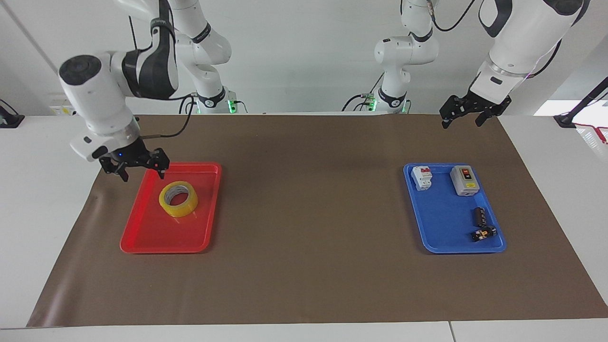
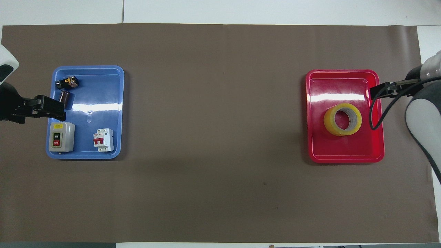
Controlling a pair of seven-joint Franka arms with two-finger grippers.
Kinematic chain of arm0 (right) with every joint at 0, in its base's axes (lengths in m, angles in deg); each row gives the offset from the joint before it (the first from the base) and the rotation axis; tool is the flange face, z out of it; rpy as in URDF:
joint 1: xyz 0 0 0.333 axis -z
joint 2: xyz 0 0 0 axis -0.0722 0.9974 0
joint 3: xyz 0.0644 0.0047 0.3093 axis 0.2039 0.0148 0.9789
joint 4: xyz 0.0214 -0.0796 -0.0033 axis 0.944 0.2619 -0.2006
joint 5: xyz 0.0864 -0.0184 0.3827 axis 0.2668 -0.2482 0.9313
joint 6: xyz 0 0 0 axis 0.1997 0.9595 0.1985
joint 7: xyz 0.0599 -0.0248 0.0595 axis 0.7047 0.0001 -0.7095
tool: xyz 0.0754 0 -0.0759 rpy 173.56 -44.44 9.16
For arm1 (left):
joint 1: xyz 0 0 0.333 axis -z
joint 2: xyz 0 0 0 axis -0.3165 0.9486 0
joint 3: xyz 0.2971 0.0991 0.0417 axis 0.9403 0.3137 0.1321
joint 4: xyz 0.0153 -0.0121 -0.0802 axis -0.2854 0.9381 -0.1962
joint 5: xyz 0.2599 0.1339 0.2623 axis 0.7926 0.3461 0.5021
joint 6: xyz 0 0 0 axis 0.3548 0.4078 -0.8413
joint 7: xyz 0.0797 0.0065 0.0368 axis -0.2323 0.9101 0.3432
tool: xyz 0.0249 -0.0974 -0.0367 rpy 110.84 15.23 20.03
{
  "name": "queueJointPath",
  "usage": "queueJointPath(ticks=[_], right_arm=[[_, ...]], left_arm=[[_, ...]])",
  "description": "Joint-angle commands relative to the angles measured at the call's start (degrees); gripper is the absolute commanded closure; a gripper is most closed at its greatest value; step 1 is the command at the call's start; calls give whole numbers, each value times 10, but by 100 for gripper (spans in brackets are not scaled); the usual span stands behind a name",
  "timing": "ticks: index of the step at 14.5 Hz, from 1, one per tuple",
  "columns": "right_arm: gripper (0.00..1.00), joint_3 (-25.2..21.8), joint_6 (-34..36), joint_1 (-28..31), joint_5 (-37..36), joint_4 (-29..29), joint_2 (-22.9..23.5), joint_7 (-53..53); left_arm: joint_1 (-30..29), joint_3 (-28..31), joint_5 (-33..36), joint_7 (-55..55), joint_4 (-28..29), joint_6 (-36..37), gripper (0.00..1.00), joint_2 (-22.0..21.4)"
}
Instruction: Place and move tape with both arms
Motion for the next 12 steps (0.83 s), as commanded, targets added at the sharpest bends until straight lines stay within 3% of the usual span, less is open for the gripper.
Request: queueJointPath(ticks=[1, 3, 5, 10, 12], right_arm=[[0, 3, 93, 5, 3, -50, -32, 20], [0, 3, 169, 5, -1, -120, -28, 46], [0, 2, 195, 9, -4, -155, -22, 53], [0, 1, 198, 7, 2, -135, -29, 67], [0, 2, 182, 3, 1, -101, -45, 83]], left_arm=[[-9, -4, -13, -6, 10, -6, 0, -11], [-9, -4, -13, -6, 10, -6, 0, -11], [-9, -4, -13, -6, 10, -6, 0, -11], [-9, -4, -13, -6, 10, -6, 0, -11], [-9, -4, -13, -6, 10, -6, 0, -11]])
